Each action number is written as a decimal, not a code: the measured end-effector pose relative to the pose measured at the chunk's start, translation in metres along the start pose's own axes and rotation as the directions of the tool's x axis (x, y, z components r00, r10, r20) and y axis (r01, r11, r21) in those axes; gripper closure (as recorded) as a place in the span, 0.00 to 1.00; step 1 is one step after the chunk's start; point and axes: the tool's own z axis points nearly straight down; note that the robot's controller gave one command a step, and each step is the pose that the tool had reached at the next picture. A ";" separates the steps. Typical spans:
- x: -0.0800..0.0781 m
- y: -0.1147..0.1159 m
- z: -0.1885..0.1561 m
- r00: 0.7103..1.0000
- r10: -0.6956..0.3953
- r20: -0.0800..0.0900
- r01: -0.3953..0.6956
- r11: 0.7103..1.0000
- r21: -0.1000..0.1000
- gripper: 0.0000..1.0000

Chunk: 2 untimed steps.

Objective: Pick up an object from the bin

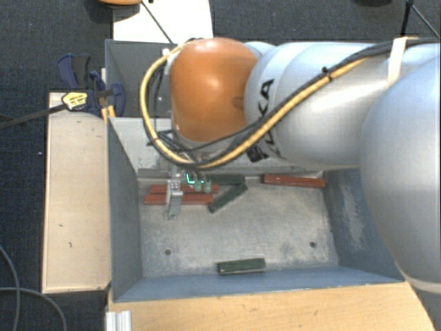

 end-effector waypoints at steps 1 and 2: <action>-0.002 -0.001 -0.005 1.000 0.006 0.008 -0.006 1.000 -0.002 0.00; -0.023 -0.043 0.047 0.997 -0.081 0.012 0.081 0.997 -0.002 0.00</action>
Offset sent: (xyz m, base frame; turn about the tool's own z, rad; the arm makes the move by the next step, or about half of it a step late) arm 0.0290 -0.0615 -0.0709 -0.1076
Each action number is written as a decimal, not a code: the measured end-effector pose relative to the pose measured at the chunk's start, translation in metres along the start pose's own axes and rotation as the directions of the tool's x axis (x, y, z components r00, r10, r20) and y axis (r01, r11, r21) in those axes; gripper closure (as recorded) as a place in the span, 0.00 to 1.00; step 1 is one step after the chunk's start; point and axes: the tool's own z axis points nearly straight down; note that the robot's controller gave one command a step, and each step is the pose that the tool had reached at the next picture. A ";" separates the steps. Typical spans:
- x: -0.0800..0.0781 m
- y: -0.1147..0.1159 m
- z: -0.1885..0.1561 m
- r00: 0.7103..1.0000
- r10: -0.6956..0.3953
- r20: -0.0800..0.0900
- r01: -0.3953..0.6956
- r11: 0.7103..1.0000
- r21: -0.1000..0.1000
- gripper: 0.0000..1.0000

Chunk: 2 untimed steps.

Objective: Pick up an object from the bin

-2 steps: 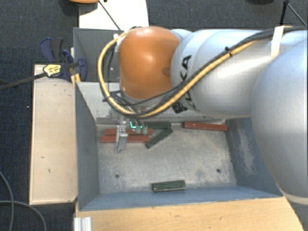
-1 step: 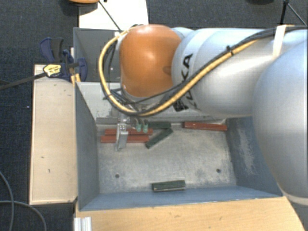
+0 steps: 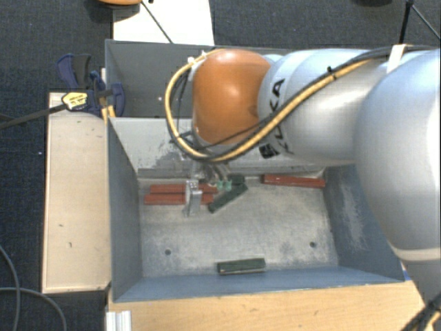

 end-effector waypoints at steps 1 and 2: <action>-0.002 -0.007 0.024 0.995 0.095 -0.006 -0.095 0.995 0.005 0.00; 0.000 -0.045 0.044 1.000 0.031 -0.005 -0.031 1.000 0.001 0.00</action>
Offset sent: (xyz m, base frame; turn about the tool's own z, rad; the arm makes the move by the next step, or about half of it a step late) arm 0.0078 -0.1085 -0.0681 -0.2416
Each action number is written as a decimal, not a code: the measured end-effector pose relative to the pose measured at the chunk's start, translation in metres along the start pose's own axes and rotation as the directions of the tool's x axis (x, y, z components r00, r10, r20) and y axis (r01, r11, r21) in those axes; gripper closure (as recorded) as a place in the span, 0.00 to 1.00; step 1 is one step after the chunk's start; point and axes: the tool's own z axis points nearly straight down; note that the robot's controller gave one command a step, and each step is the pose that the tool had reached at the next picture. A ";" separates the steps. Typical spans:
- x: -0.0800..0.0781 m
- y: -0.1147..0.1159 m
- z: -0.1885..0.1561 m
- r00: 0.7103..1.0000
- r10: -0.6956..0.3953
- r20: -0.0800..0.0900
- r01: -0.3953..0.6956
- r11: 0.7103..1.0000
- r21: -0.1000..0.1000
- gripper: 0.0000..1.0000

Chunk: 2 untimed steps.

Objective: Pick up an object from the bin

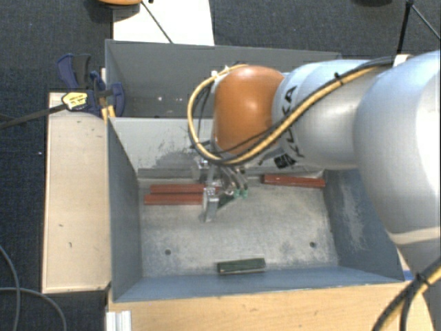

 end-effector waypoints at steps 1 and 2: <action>0.011 -0.024 0.026 0.972 -0.237 0.000 0.237 0.972 0.002 0.00; 0.013 -0.020 0.037 0.987 -0.161 -0.002 0.161 0.987 0.001 0.00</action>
Offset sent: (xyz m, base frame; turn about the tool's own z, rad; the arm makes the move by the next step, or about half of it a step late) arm -0.0081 -0.0121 -0.0340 -0.0918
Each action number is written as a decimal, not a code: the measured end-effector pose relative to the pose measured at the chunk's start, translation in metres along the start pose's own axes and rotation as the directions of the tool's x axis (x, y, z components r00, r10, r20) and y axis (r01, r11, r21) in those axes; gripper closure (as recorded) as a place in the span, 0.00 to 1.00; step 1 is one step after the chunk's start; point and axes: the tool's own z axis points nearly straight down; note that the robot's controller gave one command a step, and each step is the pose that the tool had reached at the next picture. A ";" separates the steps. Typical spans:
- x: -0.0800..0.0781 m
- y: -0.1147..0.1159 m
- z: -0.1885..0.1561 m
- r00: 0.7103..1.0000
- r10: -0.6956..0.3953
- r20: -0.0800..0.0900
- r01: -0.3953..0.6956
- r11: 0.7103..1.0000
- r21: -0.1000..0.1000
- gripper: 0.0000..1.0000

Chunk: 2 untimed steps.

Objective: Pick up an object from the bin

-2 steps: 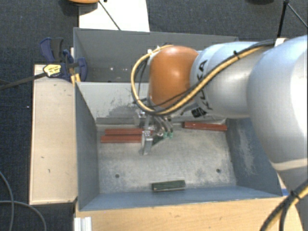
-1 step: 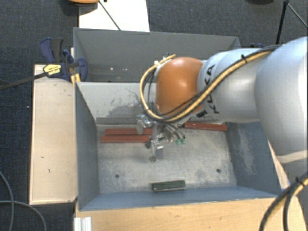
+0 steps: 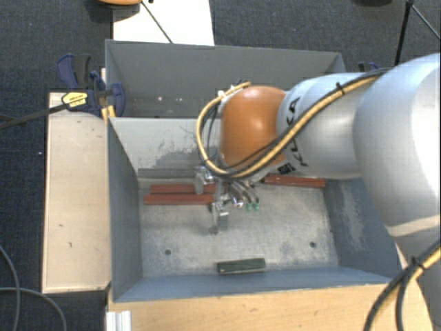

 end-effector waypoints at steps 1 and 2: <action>0.001 -0.076 0.013 1.000 -0.020 0.003 0.020 1.000 0.000 1.00; 0.001 -0.076 0.013 1.000 -0.018 0.002 0.018 1.000 0.000 1.00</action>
Offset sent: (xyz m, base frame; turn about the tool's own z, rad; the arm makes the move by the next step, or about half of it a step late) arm 0.0000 0.0000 0.0000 0.0000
